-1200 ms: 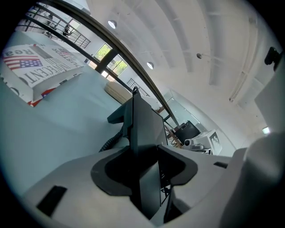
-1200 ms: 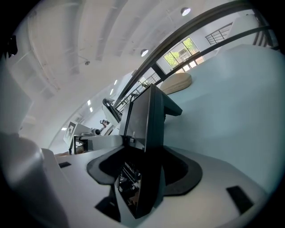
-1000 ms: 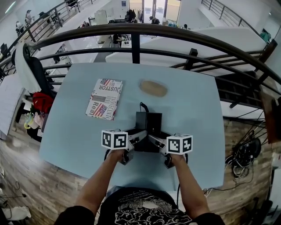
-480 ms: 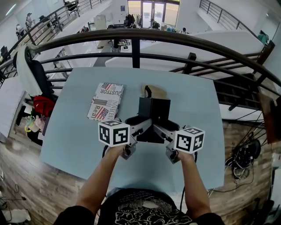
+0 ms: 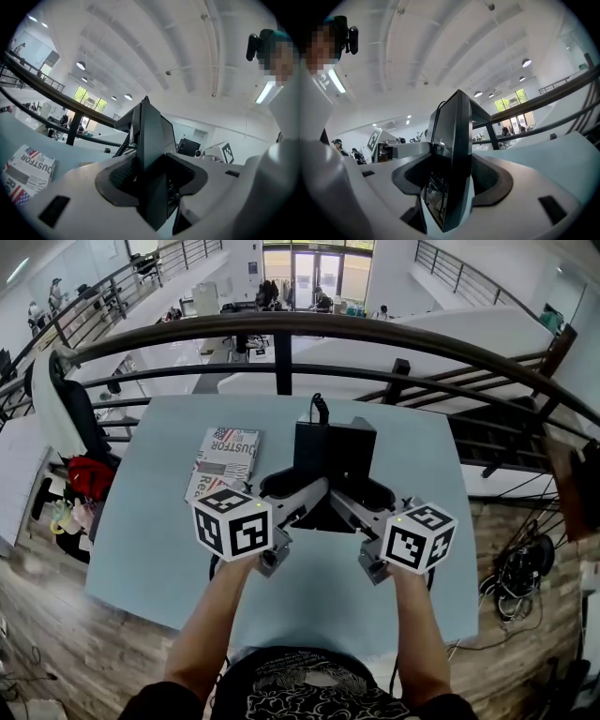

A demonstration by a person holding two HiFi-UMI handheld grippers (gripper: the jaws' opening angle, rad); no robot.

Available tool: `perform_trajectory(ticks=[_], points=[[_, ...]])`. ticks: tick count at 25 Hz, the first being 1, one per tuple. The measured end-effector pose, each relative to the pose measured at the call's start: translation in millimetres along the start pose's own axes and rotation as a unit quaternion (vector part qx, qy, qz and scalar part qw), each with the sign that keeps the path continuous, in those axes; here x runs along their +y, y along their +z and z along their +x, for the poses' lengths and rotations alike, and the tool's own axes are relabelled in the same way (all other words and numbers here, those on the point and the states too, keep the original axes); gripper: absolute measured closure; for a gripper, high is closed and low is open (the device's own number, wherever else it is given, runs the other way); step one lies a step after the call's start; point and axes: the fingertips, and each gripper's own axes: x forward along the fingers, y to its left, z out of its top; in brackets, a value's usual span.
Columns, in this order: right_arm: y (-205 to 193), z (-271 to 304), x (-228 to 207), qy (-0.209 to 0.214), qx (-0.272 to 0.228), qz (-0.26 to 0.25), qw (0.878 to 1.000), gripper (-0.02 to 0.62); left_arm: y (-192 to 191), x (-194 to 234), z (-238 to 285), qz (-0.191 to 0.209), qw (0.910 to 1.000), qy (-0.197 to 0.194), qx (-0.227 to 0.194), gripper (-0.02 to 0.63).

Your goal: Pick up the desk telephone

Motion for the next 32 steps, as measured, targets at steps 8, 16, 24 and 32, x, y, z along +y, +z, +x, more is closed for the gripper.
perform_trajectory(ticks=[8, 16, 24, 32], points=[[45, -9, 19, 0.004, -0.043, -0.049, 0.998, 0.337, 44, -24, -7, 0.053, 0.9979, -0.012, -0.035, 0.410], [71, -17, 37, 0.005, -0.070, -0.084, 0.994, 0.337, 69, -42, -16, 0.088, 0.9942, -0.020, -0.059, 0.410], [70, -17, 37, 0.002, -0.064, -0.088, 0.994, 0.336, 68, -42, -17, 0.077, 0.9949, -0.019, -0.062, 0.410], [71, -19, 39, 0.003, -0.062, -0.091, 0.994, 0.336, 69, -45, -18, 0.078, 0.9948, -0.017, -0.064, 0.410]])
